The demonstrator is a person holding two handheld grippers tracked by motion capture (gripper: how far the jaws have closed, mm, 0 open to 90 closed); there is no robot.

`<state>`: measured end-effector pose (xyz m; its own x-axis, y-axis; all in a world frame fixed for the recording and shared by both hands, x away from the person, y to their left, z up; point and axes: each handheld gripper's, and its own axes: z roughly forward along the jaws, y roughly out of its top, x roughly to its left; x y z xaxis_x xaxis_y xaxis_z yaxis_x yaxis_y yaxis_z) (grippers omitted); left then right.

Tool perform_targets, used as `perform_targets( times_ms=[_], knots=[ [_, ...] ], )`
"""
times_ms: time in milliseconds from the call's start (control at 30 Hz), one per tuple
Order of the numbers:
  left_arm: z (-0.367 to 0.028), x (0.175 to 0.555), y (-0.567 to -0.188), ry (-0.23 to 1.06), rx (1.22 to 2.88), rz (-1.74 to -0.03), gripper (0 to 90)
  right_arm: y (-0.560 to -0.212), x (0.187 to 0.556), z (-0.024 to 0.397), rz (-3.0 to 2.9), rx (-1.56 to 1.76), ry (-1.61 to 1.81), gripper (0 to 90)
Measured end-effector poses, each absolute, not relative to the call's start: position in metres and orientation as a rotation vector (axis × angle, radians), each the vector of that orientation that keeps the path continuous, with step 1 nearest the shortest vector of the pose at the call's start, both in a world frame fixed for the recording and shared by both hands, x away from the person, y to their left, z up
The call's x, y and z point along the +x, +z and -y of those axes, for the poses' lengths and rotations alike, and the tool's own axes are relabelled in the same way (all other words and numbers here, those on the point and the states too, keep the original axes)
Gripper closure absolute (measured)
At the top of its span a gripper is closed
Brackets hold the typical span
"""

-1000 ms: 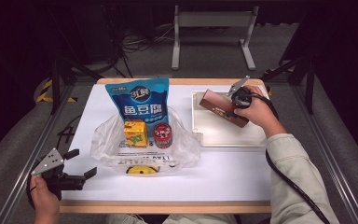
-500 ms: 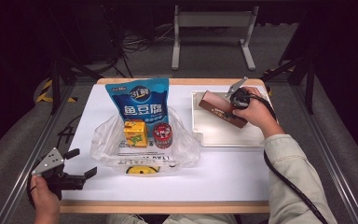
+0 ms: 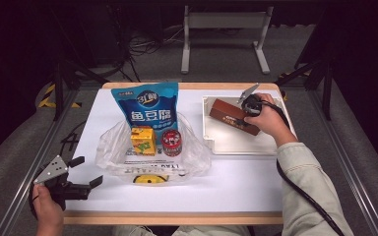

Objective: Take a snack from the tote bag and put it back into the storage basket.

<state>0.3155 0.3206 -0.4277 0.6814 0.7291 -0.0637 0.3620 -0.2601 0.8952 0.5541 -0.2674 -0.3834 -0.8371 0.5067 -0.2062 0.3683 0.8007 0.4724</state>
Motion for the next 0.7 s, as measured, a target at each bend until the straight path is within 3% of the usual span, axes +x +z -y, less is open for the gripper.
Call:
perform_targets(
  times_ms=[700],
  knots=[
    [-0.3174,0.3213,-0.4272,0.439,1.871,-0.841,0.6,-0.3774,0.5463,0.2733,-2.569,0.735,0.728,30.4]
  ],
)
